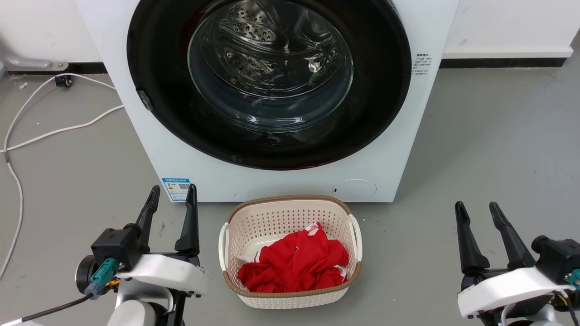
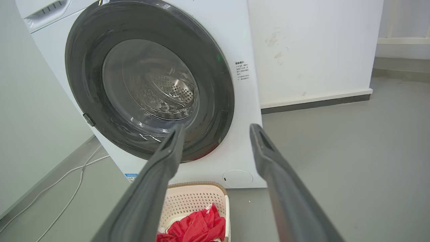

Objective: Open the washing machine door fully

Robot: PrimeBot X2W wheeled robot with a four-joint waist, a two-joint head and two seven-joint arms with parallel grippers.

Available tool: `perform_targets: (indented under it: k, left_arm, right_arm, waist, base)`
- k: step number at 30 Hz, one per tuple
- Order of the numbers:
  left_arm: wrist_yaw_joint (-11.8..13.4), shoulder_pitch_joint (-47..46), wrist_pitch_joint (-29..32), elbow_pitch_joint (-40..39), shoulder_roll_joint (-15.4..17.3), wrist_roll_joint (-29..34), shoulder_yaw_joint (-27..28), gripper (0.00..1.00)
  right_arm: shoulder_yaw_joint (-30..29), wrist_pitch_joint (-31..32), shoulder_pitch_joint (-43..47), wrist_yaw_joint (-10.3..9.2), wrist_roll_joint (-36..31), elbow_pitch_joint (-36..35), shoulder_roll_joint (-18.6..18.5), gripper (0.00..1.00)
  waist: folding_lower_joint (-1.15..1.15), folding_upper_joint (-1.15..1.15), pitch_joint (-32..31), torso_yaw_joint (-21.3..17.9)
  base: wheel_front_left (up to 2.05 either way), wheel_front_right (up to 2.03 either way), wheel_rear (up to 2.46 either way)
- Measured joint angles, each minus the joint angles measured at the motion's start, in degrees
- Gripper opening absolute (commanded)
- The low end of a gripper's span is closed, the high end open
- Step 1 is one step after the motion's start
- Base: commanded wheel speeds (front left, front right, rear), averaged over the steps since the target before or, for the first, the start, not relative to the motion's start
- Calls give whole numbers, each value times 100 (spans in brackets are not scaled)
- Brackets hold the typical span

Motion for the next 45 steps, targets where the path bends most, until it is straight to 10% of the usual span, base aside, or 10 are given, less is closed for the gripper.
perform_targets:
  k: [45]
  left_arm:
    - [94,-128,-467,431,-37,1323,-236,100]
  right_arm:
    - [45,-62,121,1,-1393,-94,7,100]
  waist:
    - [-1,0,-13,-20]
  base:
    - [0,0,0]
